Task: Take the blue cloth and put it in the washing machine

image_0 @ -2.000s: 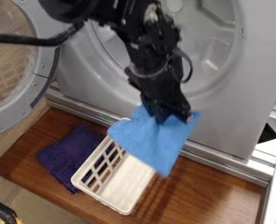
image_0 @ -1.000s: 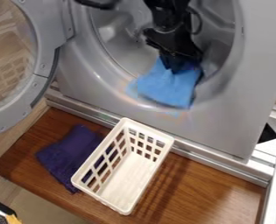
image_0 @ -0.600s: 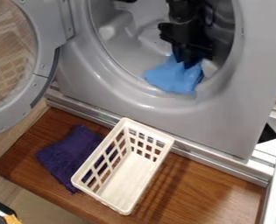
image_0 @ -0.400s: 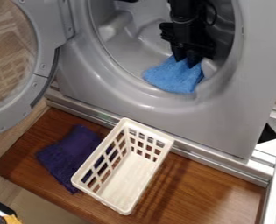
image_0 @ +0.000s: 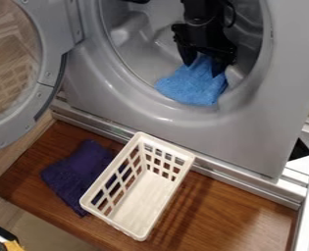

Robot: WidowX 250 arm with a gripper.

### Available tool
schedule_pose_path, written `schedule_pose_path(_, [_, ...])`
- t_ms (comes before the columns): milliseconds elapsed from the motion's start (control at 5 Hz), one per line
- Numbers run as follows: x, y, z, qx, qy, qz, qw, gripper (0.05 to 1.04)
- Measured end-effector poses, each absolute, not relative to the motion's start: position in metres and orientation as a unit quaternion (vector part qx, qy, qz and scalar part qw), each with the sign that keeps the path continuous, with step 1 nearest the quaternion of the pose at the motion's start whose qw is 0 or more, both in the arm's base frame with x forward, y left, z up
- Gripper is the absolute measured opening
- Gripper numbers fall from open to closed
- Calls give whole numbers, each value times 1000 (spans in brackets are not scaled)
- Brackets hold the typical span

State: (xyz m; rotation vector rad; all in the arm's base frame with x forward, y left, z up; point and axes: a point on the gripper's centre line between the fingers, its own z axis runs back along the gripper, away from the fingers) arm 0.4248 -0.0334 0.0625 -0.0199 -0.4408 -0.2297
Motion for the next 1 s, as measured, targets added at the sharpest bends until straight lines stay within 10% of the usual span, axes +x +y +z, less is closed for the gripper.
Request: schedule_pose_path(1000, [333,-60,84,-19,-192,-198,961,998])
